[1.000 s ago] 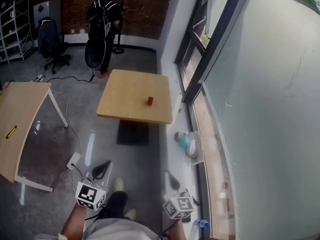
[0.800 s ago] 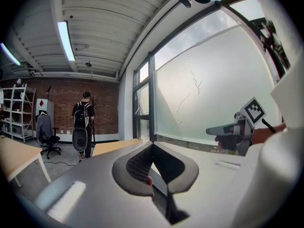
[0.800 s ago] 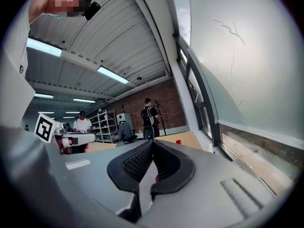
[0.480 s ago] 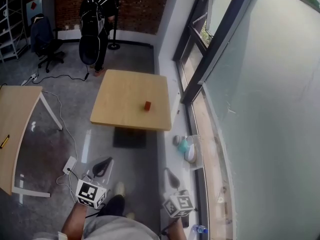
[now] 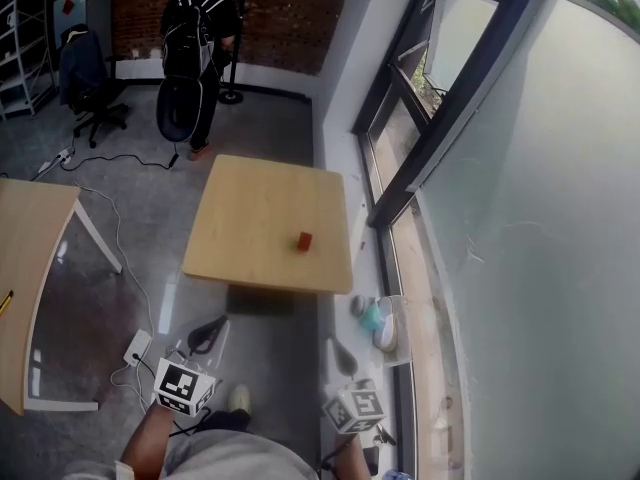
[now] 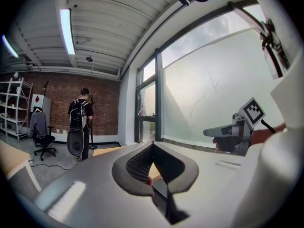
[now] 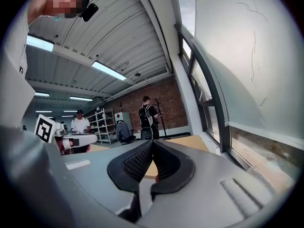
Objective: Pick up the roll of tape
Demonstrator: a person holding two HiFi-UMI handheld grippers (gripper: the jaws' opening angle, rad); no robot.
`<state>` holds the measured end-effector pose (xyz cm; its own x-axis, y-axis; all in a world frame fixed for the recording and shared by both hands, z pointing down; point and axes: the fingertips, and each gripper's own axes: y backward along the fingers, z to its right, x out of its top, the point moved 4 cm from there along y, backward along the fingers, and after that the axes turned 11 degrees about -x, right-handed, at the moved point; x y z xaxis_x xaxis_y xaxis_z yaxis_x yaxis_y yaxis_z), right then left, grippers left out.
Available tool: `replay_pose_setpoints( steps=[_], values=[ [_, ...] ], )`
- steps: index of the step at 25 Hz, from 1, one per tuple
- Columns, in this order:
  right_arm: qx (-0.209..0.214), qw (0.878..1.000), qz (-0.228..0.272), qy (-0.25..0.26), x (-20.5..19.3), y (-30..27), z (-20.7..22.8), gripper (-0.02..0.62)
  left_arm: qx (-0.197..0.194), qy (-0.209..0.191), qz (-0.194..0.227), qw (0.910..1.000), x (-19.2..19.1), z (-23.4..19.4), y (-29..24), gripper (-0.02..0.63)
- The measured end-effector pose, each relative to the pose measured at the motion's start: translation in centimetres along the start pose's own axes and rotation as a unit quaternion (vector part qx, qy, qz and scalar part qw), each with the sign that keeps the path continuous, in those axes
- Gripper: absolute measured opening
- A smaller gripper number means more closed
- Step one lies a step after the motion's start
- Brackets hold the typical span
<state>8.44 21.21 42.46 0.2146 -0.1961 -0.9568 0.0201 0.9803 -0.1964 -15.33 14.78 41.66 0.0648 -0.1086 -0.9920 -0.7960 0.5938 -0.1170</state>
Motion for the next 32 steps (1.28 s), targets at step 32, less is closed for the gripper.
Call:
replay_pose_setpoints(
  steps=[32],
  values=[
    [-0.028, 0.999, -0.039, -0.004, -0.7, -16.2, 4.1, 0.014, 0.008, 0.012, -0.017, 0.9997, -0.9, -11.8, -11.0, 0.0]
  ],
)
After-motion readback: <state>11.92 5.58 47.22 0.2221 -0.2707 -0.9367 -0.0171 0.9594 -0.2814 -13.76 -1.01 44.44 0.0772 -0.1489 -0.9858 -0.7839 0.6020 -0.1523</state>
